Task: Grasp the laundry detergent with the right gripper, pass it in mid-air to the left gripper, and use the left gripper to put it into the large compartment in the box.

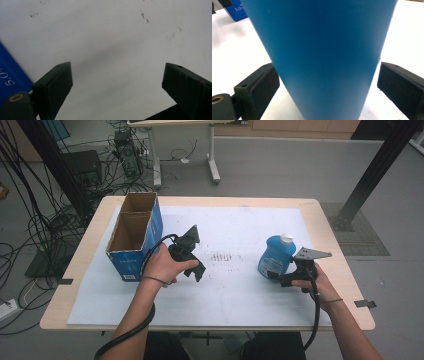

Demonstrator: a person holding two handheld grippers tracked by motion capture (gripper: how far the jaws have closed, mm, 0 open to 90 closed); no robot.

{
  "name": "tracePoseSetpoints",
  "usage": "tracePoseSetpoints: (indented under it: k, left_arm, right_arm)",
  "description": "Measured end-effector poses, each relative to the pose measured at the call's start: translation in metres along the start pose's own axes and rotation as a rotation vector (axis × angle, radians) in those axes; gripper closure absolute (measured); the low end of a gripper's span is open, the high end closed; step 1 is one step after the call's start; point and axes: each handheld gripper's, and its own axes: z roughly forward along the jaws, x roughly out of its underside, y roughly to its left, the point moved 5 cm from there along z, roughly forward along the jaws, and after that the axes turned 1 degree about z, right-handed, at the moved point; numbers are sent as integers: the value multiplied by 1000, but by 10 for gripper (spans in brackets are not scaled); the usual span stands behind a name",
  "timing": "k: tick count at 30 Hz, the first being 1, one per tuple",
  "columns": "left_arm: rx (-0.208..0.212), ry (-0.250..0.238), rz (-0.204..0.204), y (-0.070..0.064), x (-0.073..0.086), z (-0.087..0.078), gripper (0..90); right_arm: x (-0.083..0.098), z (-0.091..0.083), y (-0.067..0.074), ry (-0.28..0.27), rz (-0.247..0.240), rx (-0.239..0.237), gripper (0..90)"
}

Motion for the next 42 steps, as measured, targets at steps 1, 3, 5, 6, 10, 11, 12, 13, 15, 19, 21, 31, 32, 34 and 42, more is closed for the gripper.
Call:
tracePoseSetpoints:
  k: [1, 3, 5, 6, 10, 11, 12, 13, 15, 19, 21, 31, 32, 34, 42]
  left_arm:
    - [2, -1, 0, 0, 0, 0, 101]
    - [-2, 4, 2, 0, 0, 1, 101]
    - [0, 2, 4, 0, 0, 1, 101]
    - [0, 2, 4, 0, 0, 1, 101]
    - [1, 1, 2, 0, 0, 1, 101]
    - [1, 1, 3, 0, 0, 1, 101]
    - [2, 3, 4, 0, 0, 1, 101]
    - [1, 5, 5, 0, 0, 0, 101]
    - [2, 6, 5, 0, 0, 0, 101]
    - [2, 7, 3, 0, 1, 1, 101]
    - [1, 10, 4, 0, 1, 1, 101]
    - [1, 9, 3, 0, 1, 1, 101]
    - [2, 8, 4, 0, 1, 1, 101]
    - [0, 9, 3, 0, 1, 1, 101]
    - [4, 15, 1, 0, 2, 3, 101]
  right_arm:
    - [0, 0, 0, 0, 1, -1, 37]
    - [0, 0, 0, -1, -1, -2, 37]
    - [0, 0, 0, -2, 0, -2, 37]
    - [0, 0, 1, -1, 0, -2, 37]
    - [0, 0, 1, -3, 0, -1, 37]
    - [0, 0, 1, -3, 0, -3, 37]
    - [0, 0, 1, -2, 0, -3, 37]
    - [0, 0, 1, -2, 0, -3, 37]
    - [0, 0, 1, -3, 0, -3, 37]
    - [0, 0, 2, -1, 1, -3, 37]
    - [0, 0, 2, -2, 2, -3, 38]
    - [-1, 1, 2, -3, -3, -2, 37]
    - [-1, 1, 2, -3, -1, -3, 38]
    - [-1, 1, 2, -4, -1, -3, 37]
    - [-1, 1, 3, -15, 9, -18, 29]
